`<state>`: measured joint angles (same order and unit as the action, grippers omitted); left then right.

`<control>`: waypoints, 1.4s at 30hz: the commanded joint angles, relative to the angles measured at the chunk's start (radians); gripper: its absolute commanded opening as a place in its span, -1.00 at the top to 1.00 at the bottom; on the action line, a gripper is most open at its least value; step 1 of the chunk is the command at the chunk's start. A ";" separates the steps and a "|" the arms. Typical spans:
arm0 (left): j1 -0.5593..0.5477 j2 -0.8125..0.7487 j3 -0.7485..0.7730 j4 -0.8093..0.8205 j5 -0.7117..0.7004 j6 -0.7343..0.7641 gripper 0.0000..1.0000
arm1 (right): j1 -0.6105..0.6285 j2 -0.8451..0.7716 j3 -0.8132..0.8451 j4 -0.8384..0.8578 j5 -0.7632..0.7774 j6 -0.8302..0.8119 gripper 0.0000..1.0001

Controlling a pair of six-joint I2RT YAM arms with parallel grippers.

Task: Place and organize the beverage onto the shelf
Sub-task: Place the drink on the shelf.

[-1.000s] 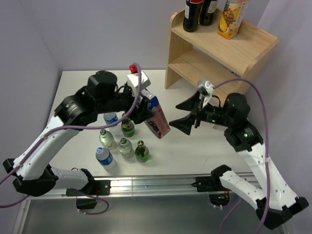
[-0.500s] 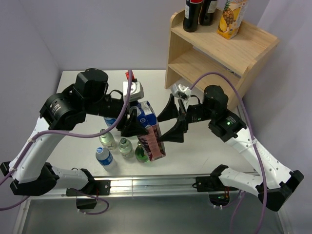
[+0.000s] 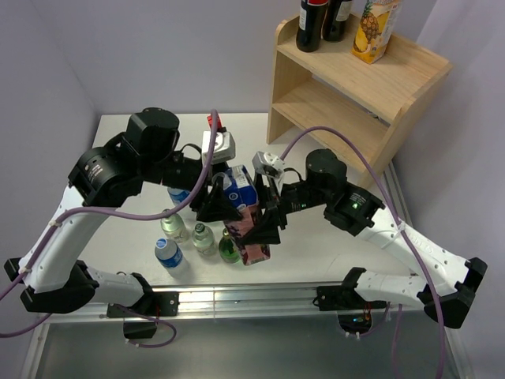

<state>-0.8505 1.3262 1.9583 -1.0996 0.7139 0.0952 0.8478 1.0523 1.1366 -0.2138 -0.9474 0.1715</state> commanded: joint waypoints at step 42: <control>0.353 -0.346 -0.441 0.457 -1.400 -0.465 -0.99 | 0.024 0.142 0.561 0.151 1.752 -0.235 0.90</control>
<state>-0.5495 1.0115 1.5692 -0.5816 -0.6811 -0.2623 0.8986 1.1988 1.4666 -0.4030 0.5121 0.0628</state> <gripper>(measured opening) 0.995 0.735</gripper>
